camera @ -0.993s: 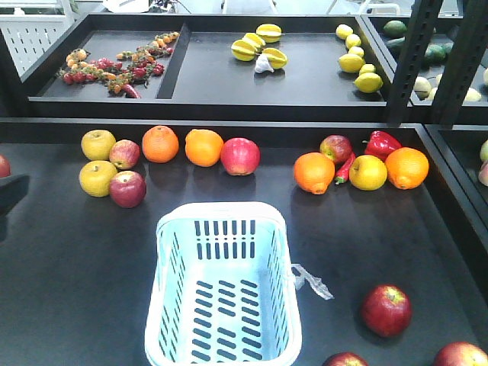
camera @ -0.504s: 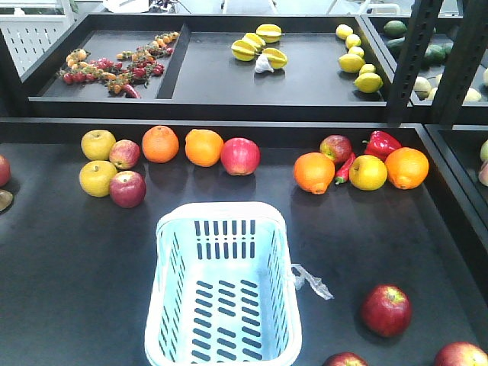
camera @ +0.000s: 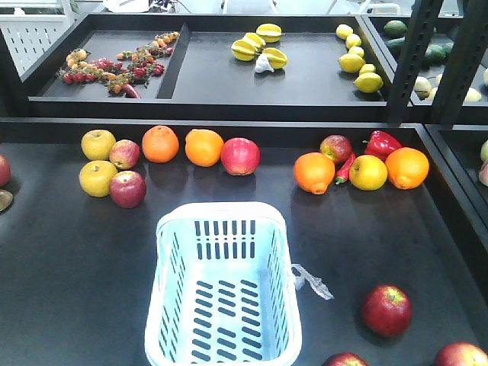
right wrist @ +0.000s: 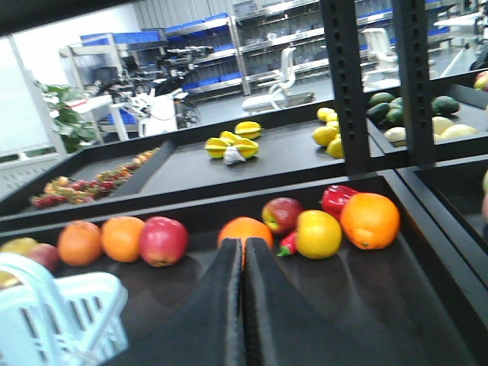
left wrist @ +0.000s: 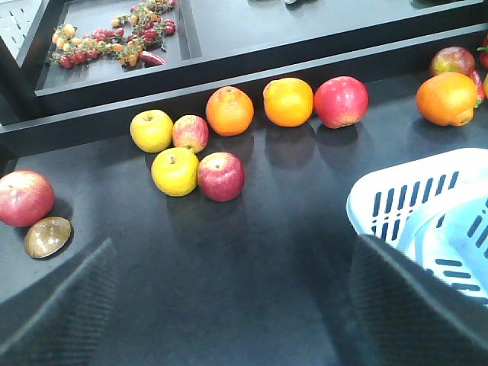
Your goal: Pick three apples into basket with both arms
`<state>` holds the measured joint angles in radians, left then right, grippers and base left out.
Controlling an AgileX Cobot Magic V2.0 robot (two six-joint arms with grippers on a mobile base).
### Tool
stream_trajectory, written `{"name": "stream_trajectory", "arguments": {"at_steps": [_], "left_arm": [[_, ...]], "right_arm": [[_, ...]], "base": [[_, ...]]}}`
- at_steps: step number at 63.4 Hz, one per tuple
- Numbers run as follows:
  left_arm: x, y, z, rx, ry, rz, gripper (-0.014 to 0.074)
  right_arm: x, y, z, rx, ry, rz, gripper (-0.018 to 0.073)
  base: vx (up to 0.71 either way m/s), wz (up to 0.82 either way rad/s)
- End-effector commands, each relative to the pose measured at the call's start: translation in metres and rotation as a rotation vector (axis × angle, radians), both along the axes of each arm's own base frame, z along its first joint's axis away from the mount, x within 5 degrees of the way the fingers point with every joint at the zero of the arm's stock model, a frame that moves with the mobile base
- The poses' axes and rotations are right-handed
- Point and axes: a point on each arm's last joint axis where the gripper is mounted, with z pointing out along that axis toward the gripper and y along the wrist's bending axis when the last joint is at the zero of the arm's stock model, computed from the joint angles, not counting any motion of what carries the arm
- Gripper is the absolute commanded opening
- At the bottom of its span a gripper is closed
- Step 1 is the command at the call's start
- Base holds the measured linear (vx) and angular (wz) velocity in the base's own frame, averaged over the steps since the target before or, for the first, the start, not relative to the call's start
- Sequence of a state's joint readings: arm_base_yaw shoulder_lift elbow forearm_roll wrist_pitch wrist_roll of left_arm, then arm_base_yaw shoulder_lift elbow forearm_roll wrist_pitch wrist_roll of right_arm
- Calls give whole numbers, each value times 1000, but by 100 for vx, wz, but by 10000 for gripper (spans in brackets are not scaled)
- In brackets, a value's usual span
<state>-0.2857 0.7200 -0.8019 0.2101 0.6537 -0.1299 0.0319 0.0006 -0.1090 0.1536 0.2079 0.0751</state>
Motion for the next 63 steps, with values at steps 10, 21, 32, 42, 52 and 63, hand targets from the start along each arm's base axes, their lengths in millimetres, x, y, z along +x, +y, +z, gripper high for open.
{"name": "stream_trajectory", "arguments": {"at_steps": [10,21,32,42,52,63], "left_arm": [[1,-1,12,-23,-77,-7,593],[1,-1,12,-23,-77,-7,593],[1,-1,12,-23,-77,-7,593],[1,-1,12,-23,-77,-7,593],[1,-1,12,-23,-77,-7,593],[1,-1,12,-23,-77,-7,593]], "right_arm": [[4,4,63,-53,253,48,-9],[23,7,87,-194,568,131,-9],[43,10,91,-252,755,198,-9],[49,10,80,-258,882,227,-8],[47,11,76,-354,923,293,35],[45,11,75,-363,945,306,203]], "base": [[0,0],[0,0],[0,0],[0,0],[0,0],[0,0]]}}
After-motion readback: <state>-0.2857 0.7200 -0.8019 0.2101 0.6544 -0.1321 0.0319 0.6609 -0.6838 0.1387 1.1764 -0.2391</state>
